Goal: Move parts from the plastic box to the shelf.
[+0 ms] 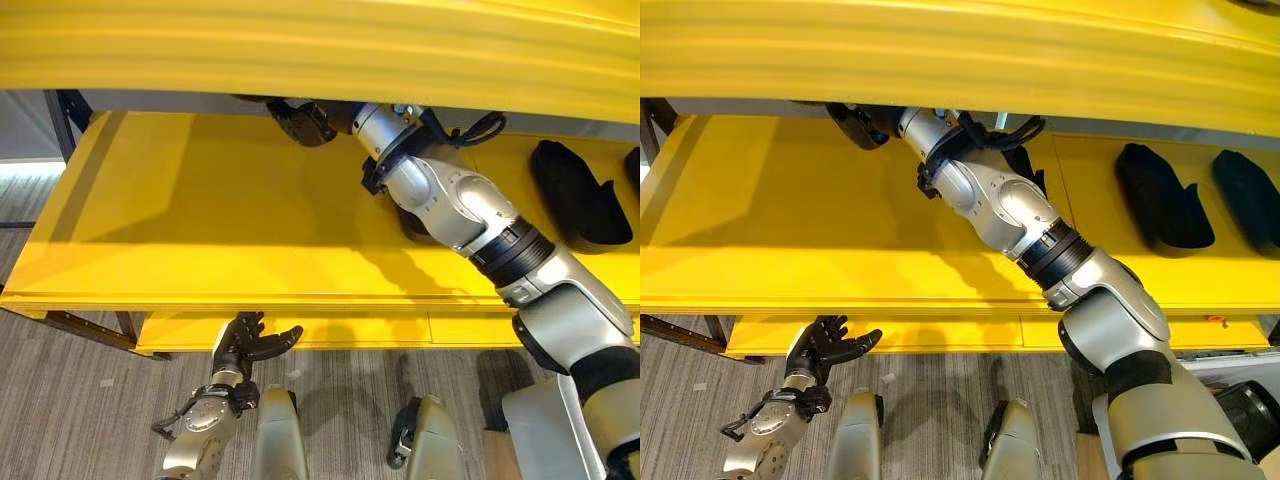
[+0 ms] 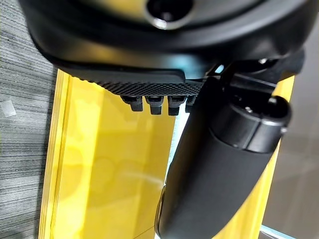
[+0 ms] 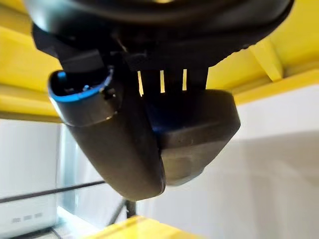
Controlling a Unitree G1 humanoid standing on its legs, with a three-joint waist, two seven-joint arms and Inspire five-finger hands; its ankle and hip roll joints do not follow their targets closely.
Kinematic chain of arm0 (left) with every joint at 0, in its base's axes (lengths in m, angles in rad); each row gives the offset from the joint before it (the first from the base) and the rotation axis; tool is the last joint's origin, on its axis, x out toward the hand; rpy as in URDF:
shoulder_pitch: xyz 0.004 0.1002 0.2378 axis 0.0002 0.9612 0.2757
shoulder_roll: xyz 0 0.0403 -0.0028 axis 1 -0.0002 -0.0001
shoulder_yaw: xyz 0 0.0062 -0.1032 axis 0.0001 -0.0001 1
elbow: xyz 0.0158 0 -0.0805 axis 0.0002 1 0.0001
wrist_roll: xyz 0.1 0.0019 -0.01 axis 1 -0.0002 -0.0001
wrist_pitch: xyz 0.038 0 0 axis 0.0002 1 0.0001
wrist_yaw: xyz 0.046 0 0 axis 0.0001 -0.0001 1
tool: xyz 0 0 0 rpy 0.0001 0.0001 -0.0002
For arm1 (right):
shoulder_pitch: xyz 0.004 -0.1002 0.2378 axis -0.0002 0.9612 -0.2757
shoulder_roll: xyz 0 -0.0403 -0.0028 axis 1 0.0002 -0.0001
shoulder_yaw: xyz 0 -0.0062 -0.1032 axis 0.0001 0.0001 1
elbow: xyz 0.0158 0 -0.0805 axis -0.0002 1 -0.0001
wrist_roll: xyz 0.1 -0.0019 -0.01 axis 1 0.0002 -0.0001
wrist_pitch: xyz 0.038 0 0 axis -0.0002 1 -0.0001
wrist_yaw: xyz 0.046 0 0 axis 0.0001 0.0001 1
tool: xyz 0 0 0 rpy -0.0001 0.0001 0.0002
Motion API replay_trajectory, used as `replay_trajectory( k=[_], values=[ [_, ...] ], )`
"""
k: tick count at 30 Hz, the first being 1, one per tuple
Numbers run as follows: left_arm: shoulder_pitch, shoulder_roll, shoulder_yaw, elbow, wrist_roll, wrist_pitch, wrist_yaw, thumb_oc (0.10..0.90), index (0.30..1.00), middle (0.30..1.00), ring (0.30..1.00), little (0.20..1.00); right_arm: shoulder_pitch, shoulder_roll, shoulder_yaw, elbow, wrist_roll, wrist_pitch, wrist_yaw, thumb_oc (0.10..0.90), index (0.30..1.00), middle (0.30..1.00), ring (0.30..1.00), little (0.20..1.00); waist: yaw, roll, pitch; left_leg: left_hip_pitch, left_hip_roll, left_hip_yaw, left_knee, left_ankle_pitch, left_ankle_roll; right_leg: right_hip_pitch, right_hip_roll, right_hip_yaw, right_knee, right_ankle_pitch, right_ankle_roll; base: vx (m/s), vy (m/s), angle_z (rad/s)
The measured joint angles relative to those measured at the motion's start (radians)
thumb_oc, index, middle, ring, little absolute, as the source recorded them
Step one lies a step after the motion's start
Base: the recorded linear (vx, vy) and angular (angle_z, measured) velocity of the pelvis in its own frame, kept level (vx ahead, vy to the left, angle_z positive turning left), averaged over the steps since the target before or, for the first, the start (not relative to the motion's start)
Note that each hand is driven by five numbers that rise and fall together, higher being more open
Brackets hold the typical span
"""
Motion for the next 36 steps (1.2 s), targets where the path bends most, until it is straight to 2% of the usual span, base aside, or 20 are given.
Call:
replay_trajectory(
  k=[9, 19, 22, 36],
  values=[
    [0.005, 0.000, -0.005, 0.000, 0.000, -0.004, 0.002, 0.900, 1.000, 1.000, 1.000, 1.000, 0.016, 0.021, 0.006, 0.172, 0.051, 0.043, 0.009, 0.400, 0.300, 0.300, 0.300, 0.300, -0.003, 0.000, 0.000, -0.035, 0.002, -0.012, 0.007, 0.002, -0.004, -0.030, 0.006, -0.008, 0.009, -0.002, -0.002, 0.00, -0.012, 0.02],
    [0.007, 0.000, -0.023, 0.000, 0.000, -0.021, 0.005, 0.900, 1.000, 1.000, 1.000, 1.000, 0.131, 0.008, -0.006, 0.198, 0.122, 0.078, 0.009, 0.400, 0.300, 0.300, 0.300, 0.300, -0.014, 0.010, 0.021, -0.065, 0.003, -0.014, 0.034, -0.006, -0.004, -0.070, 0.005, 0.003, 0.051, -0.017, -0.010, 0.00, 0.000, 0.00],
    [0.010, -0.002, -0.023, 0.000, 0.000, -0.022, 0.010, 0.900, 1.000, 1.000, 1.000, 1.000, 0.186, 0.023, -0.040, 0.267, 0.157, 0.085, 0.006, 0.400, 0.300, 0.300, 0.300, 0.300, -0.016, 0.015, 0.028, -0.068, 0.003, -0.013, 0.045, -0.011, -0.005, -0.074, 0.004, 0.009, 0.055, -0.021, -0.011, 0.00, 0.000, 0.00],
    [0.006, -0.006, -0.022, 0.000, 0.000, -0.022, 0.026, 0.900, 1.000, 1.000, 1.000, 1.000, 0.192, 0.041, -0.047, 0.180, 0.177, 0.085, 0.004, 0.400, 0.300, 0.300, 0.300, 0.300, -0.015, 0.015, 0.028, -0.084, 0.003, -0.014, 0.039, -0.010, -0.007, -0.090, 0.005, 0.008, 0.058, -0.020, -0.004, 0.00, 0.000, 0.00]
  ],
)
